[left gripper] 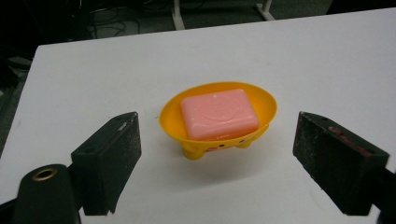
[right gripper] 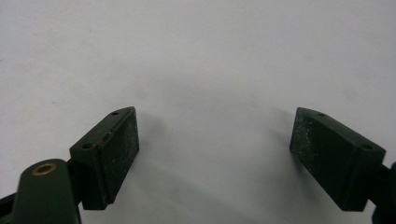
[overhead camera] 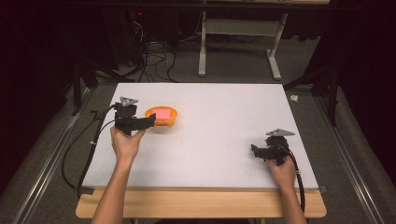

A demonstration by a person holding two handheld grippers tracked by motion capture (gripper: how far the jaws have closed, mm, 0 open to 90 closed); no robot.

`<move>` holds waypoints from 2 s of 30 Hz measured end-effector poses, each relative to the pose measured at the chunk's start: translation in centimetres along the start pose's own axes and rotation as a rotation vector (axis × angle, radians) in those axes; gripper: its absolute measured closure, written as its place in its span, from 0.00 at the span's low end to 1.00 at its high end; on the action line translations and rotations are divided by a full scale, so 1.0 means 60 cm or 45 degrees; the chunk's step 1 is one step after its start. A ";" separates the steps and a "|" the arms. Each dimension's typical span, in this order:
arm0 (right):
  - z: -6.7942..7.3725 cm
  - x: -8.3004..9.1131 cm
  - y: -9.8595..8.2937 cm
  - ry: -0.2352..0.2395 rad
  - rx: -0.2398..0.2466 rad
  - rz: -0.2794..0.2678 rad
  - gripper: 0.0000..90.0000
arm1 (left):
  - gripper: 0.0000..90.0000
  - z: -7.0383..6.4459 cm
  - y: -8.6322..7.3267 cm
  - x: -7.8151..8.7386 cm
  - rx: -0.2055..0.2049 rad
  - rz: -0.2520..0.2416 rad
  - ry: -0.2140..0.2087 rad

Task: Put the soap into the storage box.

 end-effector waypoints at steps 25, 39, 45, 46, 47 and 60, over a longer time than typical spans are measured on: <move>0.000 0.000 0.000 0.000 0.000 0.001 0.18 | 0.18 -0.005 -0.032 0.044 -0.012 -0.029 -0.003; 0.000 0.000 0.000 0.000 0.003 0.003 0.18 | 0.18 -0.002 -0.054 0.055 0.003 -0.034 0.002; 0.000 0.000 0.000 0.000 0.003 0.003 0.18 | 0.18 -0.005 -0.061 0.059 -0.008 -0.033 0.005; 0.000 0.000 0.000 0.000 0.003 0.003 0.18 | 0.18 -0.007 -0.062 0.060 -0.009 -0.032 0.004; 0.000 0.000 0.000 0.000 0.003 0.003 0.18 | 0.18 -0.008 -0.063 0.060 -0.012 -0.031 0.005; 0.000 0.000 0.000 -0.001 0.003 0.003 0.18 | 0.18 -0.021 -0.086 0.061 -0.024 -0.012 -0.012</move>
Point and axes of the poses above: each handheld gripper's, and its own axes: x roughly backward along the jaws, y roughly out of its top, z roughly to its left, the point moved 8 cm from there along -x, roughly forward along the jaws, and after that the axes turned 7 degrees about -y, right-handed, at the moved point
